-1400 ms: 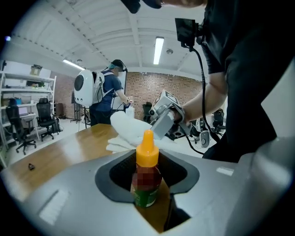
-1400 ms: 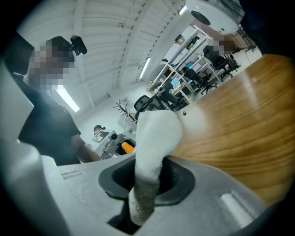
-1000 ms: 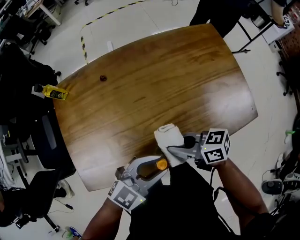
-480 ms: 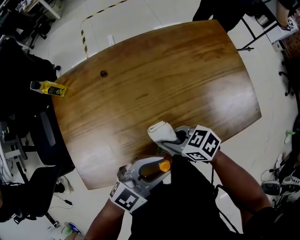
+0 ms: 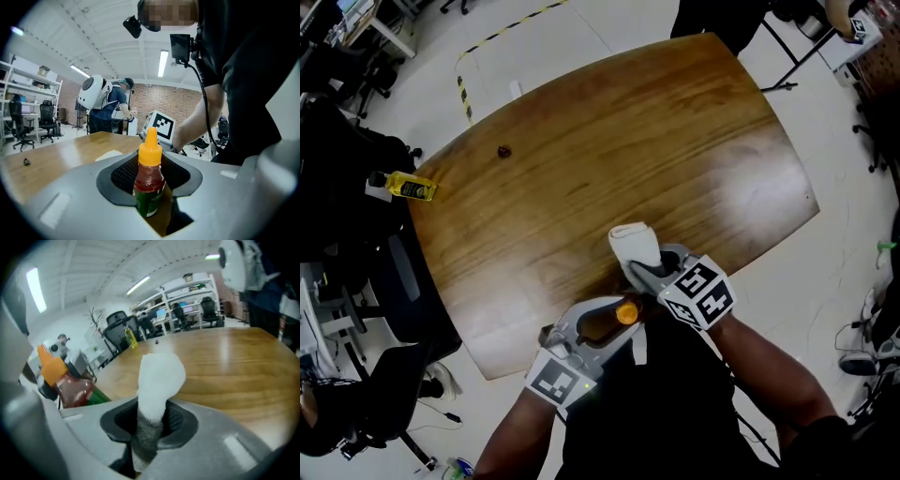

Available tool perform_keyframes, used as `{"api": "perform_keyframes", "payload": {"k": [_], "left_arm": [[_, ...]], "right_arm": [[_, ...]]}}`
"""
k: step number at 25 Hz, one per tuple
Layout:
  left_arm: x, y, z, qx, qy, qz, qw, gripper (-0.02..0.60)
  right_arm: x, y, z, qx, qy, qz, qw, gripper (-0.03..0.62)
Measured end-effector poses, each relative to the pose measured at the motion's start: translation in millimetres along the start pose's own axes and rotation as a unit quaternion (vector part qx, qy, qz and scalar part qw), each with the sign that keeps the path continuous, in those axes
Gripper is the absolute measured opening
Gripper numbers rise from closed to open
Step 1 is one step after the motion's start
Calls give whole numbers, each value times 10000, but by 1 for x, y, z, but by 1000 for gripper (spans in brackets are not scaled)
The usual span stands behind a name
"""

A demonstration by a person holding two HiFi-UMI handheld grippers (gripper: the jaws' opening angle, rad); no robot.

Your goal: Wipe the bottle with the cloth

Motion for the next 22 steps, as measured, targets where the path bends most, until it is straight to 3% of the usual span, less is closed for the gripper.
{"api": "perform_keyframes", "payload": {"k": [2, 3, 5, 7, 9, 12, 17, 22], "left_arm": [[1, 2, 2, -32, -27, 38, 10000, 164], [1, 3, 3, -28, -45, 58, 10000, 166], [3, 6, 3, 72, -157, 48, 9998, 167], [4, 7, 2, 318, -258, -38, 9992, 167], [3, 6, -1, 500, -290, -87, 9983, 168], [2, 3, -4, 532, -321, -43, 9981, 169], [0, 2, -3, 583, -331, -104, 9977, 169], [-1, 0, -4, 580, -403, -164, 9974, 169]], "right_arm": [[26, -4, -5, -781, -884, 136, 9929, 74], [40, -4, -5, -1196, -1341, 160, 9836, 74], [65, 3, 3, -2024, -2219, 88, 9538, 74], [82, 19, 17, -2722, -2928, -116, 9166, 74], [91, 41, 35, -3099, -3414, -356, 8866, 74], [93, 78, 52, -3204, -3919, -631, 8601, 74], [78, 94, 45, -2970, -4233, -282, 8555, 74], [69, 91, 50, -2781, -4171, 23, 8652, 74]]}}
Point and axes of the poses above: the fingertips, and each gripper's own axes: x backward along the fingers, y to its left, z out of its underside, the point moved 2 cm from there along x, backward along the fingers, and after that the axes turned 3 degrees about -z, right-handed, at the moved point
